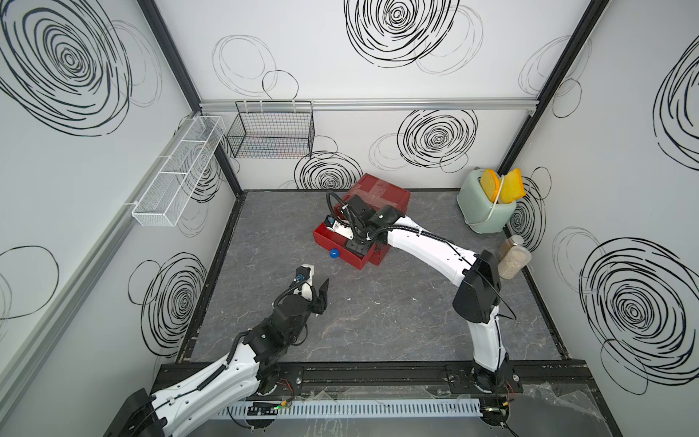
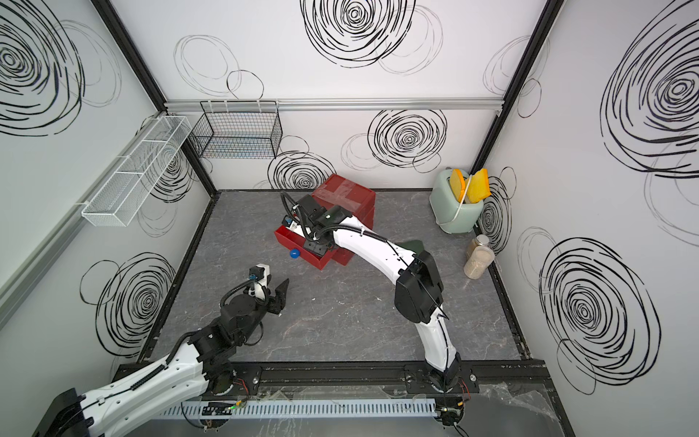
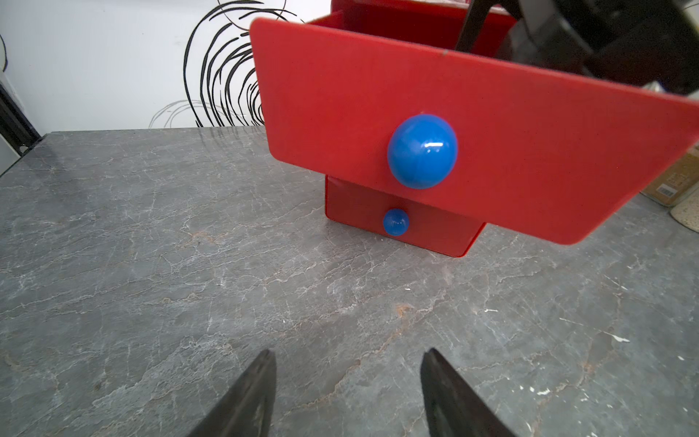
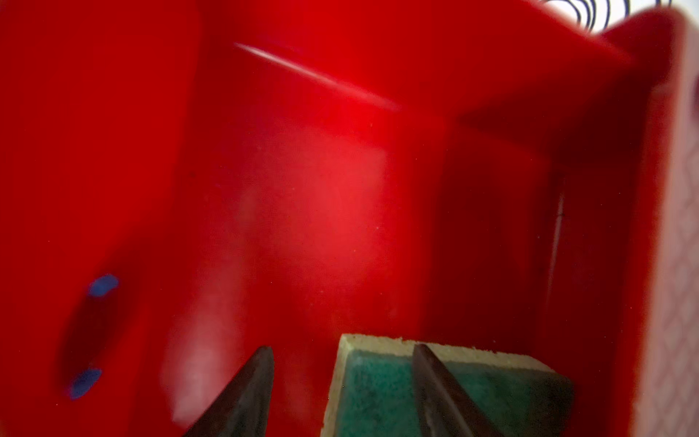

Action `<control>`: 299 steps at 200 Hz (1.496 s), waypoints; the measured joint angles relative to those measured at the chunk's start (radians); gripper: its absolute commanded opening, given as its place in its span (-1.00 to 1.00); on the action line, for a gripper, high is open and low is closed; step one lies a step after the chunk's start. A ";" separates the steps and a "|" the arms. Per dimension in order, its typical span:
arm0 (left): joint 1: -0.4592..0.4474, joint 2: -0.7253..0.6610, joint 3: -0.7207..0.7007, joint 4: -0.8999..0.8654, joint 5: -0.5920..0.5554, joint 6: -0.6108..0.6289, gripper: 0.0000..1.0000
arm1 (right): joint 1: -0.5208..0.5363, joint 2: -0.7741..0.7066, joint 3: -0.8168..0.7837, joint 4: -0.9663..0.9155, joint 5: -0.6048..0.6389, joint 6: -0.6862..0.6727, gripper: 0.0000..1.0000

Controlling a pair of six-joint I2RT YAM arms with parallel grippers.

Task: Take the sponge out of the drawer
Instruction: Pick up the sponge from the drawer, then move the sponge at the center of the board.

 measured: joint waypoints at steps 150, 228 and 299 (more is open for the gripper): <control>0.004 0.000 0.000 0.000 -0.001 -0.001 0.29 | -0.056 -0.106 -0.011 0.039 -0.256 -0.005 -1.00; 0.004 0.001 0.000 0.000 0.000 -0.002 0.29 | -0.117 -0.338 -0.129 0.187 -0.447 0.051 -1.00; 0.004 0.001 -0.002 0.000 0.000 -0.002 0.29 | -0.222 -0.556 -0.195 0.309 -0.591 0.169 -1.00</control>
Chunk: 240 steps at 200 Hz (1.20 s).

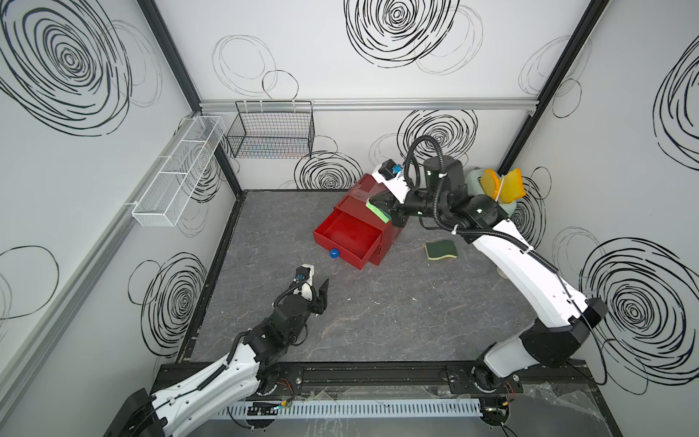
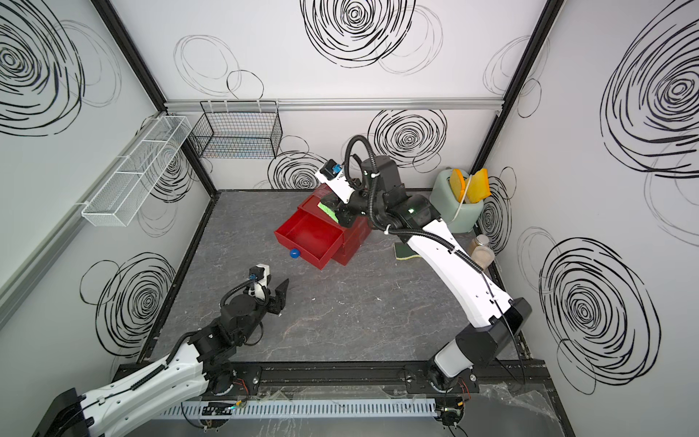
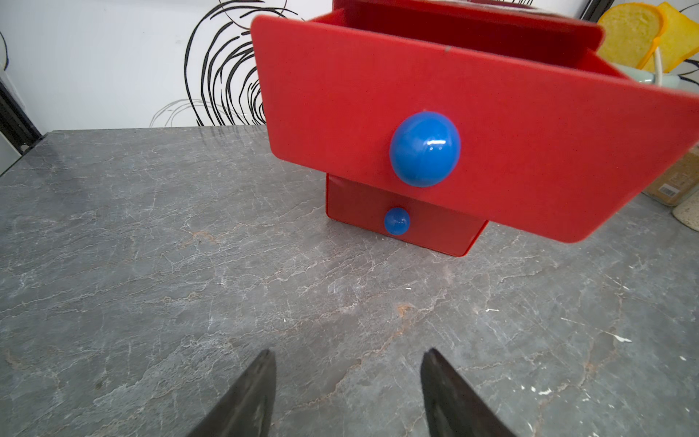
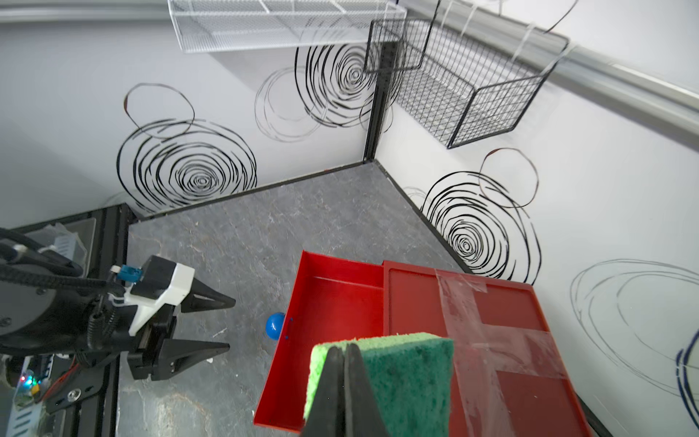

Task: Take the sponge out of the drawer
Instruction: Move the sponge at the center of the board.

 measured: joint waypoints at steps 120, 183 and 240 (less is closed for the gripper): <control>0.000 0.001 0.000 0.000 0.000 0.000 0.29 | -0.365 -0.064 -0.368 0.092 0.306 0.204 -1.00; 0.000 0.026 0.000 0.000 0.000 0.000 0.28 | -0.416 0.343 -0.285 0.207 0.432 0.179 -1.00; 0.001 0.034 0.000 0.000 0.000 -0.001 0.28 | -0.479 0.553 -0.186 0.225 0.492 0.165 -1.00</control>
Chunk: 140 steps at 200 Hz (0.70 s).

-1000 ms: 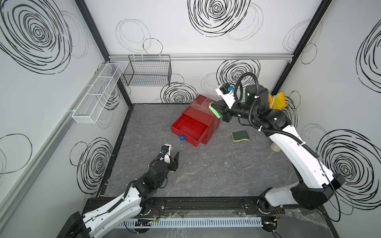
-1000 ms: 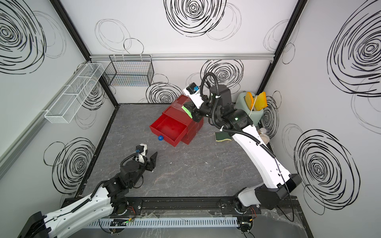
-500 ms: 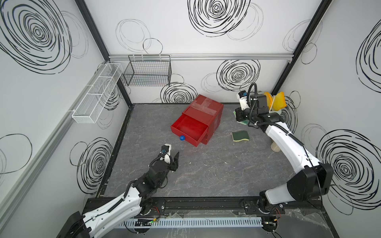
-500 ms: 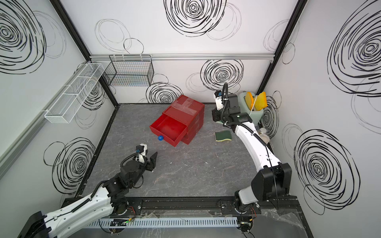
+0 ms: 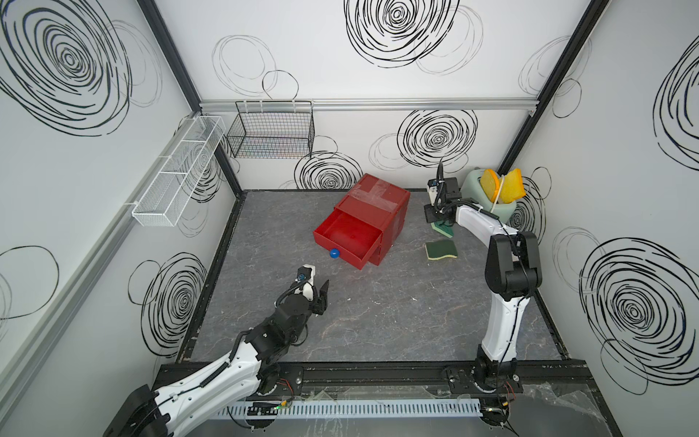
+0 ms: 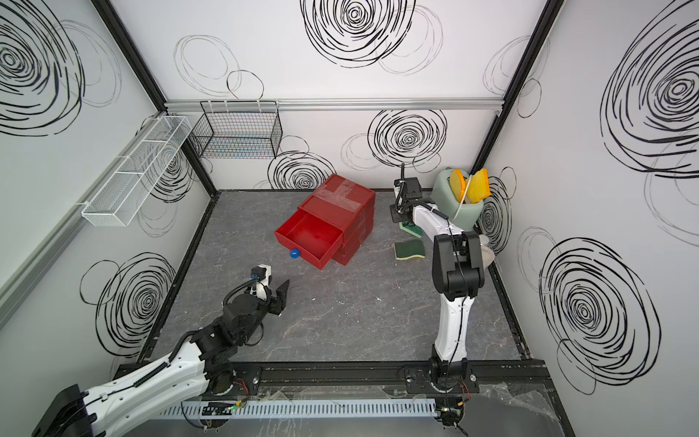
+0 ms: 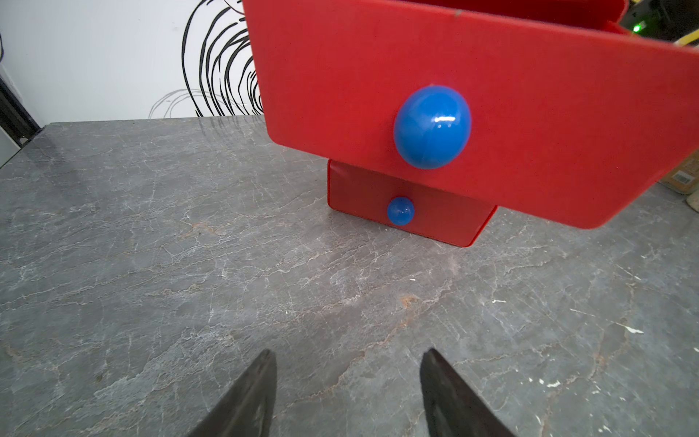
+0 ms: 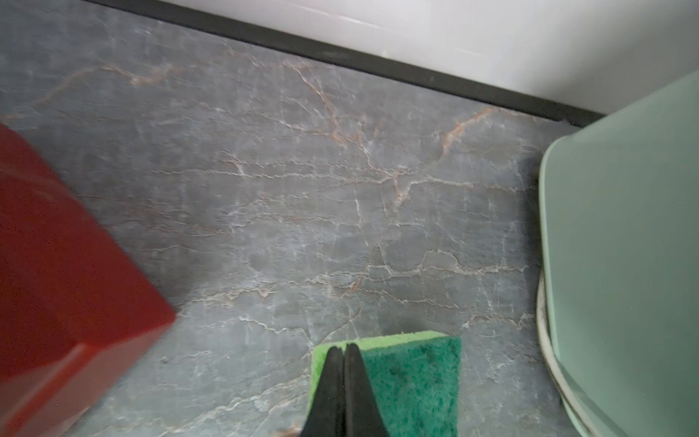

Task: Take the sponge out of the drawer
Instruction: Move the sponge at the center of the board.

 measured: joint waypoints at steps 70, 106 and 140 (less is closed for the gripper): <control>0.000 -0.011 0.000 0.001 0.000 0.000 0.28 | 0.029 0.000 -0.143 0.047 -0.006 0.022 -1.00; 0.000 -0.019 0.000 0.000 0.000 0.000 0.28 | 0.079 -0.011 -0.188 0.050 -0.001 0.044 -1.00; 0.000 -0.031 0.000 0.000 0.000 -0.001 0.28 | 0.103 -0.019 -0.195 0.055 0.017 0.065 -1.00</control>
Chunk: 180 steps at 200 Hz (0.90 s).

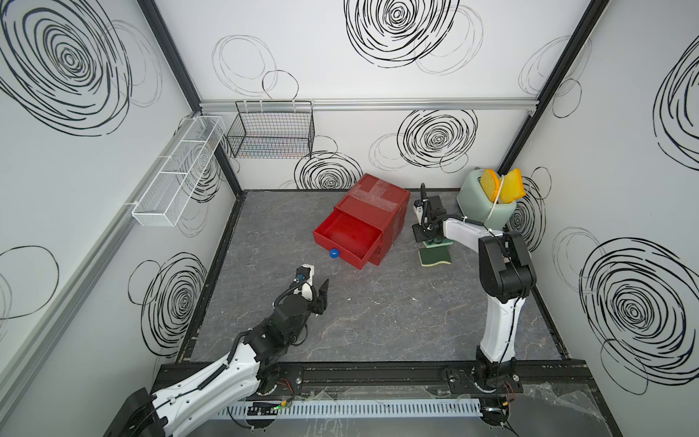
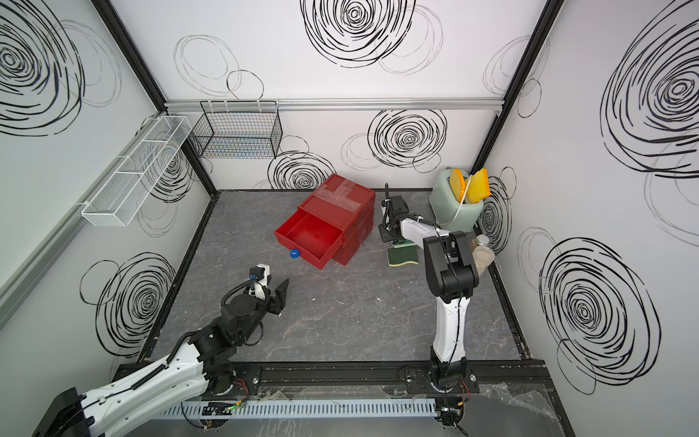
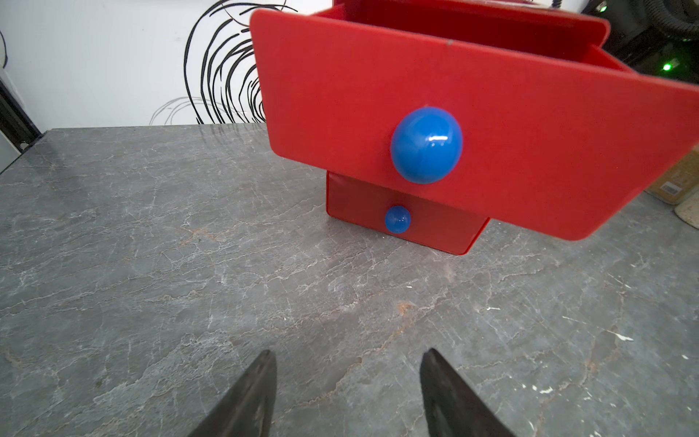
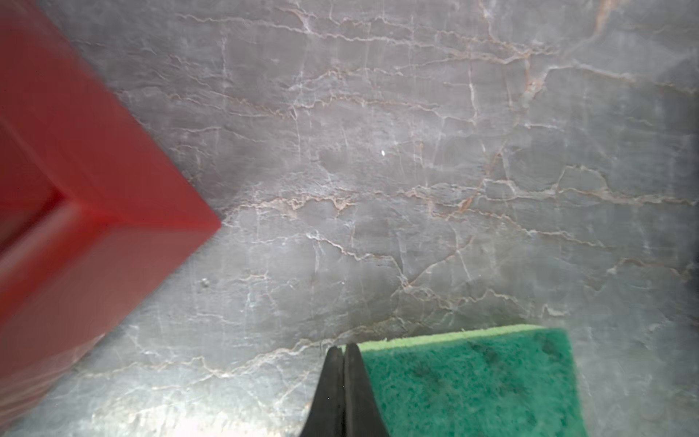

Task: Take the sponge out of the drawer
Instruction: Move the sponge at the center of the board, then place the sponge at the center of the board.

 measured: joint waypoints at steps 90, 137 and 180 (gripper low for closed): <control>0.000 0.012 0.000 0.000 0.000 0.000 0.28 | -0.049 -0.003 0.101 -0.031 -0.045 0.019 -1.00; 0.000 0.013 0.000 0.000 0.000 0.000 0.28 | -0.048 0.009 0.109 -0.028 -0.066 0.022 -0.35; 0.000 0.040 0.000 0.000 0.003 0.000 0.12 | -0.048 0.008 0.076 -0.035 -0.094 0.024 -0.11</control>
